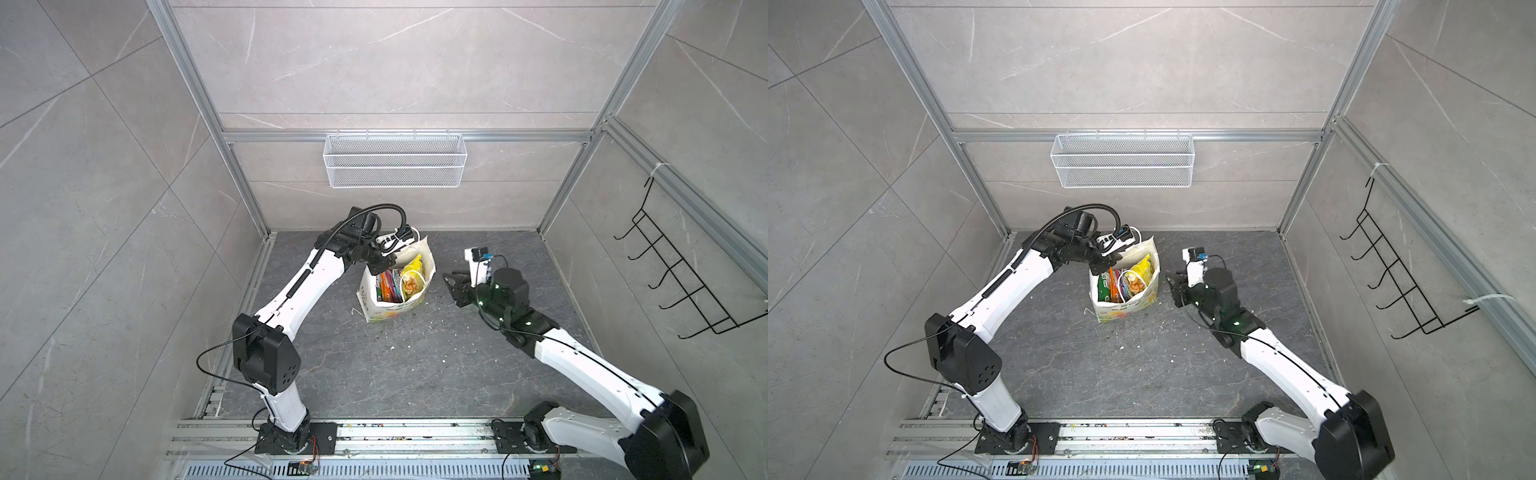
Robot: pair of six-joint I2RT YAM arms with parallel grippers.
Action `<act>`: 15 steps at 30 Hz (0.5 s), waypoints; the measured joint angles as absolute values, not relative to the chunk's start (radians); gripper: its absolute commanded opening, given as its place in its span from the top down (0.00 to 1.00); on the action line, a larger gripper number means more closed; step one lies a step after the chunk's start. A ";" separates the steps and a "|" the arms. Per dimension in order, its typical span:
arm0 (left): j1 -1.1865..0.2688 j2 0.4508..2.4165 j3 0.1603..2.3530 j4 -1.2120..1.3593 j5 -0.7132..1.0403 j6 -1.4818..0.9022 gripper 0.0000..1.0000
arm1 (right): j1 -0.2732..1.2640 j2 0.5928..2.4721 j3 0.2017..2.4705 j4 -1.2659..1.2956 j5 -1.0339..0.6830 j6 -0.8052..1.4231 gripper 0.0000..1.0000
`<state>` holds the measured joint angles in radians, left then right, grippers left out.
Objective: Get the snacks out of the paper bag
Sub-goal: 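Hold the bag open with the left gripper while the right gripper moves above it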
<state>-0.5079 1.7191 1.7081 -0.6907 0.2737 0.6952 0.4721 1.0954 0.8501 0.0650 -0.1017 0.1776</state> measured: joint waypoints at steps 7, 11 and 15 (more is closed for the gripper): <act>-0.536 1.664 1.657 -0.669 0.245 0.677 1.00 | 0.428 1.170 1.270 -0.297 -0.208 0.094 0.84; -0.560 1.652 1.640 -0.661 0.217 0.669 1.00 | 0.495 1.230 1.382 -0.375 -0.240 0.077 0.90; -0.582 1.646 1.634 -0.656 0.186 0.657 1.00 | 0.524 1.302 1.438 -0.496 -0.274 0.112 0.83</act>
